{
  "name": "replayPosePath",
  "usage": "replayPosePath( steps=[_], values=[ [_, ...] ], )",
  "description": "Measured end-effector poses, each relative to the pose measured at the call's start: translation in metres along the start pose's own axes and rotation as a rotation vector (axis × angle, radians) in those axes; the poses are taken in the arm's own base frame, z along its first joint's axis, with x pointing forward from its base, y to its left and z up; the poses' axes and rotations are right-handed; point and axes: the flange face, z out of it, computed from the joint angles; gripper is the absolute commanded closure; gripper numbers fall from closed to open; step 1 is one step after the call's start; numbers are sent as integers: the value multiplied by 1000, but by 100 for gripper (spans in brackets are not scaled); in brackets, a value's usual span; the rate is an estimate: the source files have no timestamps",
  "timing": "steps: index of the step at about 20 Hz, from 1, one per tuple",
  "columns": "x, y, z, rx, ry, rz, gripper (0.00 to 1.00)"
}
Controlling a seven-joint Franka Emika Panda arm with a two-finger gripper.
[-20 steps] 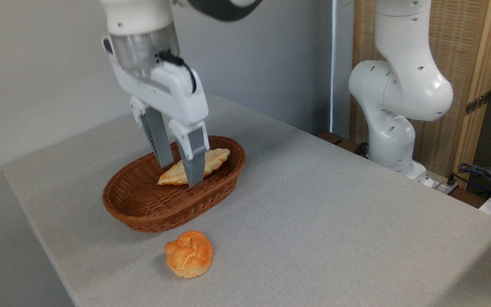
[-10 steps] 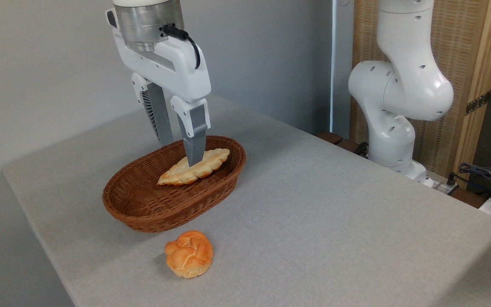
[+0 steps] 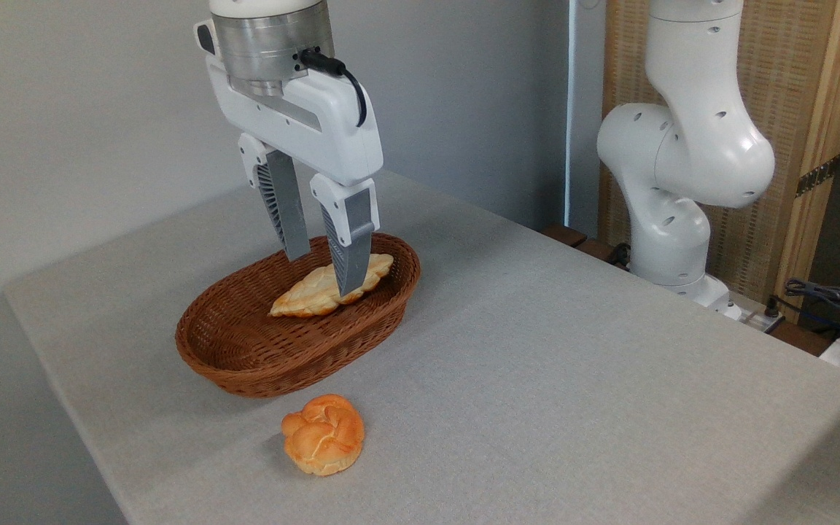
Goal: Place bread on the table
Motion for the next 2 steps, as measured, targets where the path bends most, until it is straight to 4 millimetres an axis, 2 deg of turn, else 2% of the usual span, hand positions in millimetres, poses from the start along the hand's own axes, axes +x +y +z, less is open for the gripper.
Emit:
replayPosePath(
  steps=[2],
  values=[
    [1, 1, 0, -1, -1, 3, 0]
  ],
)
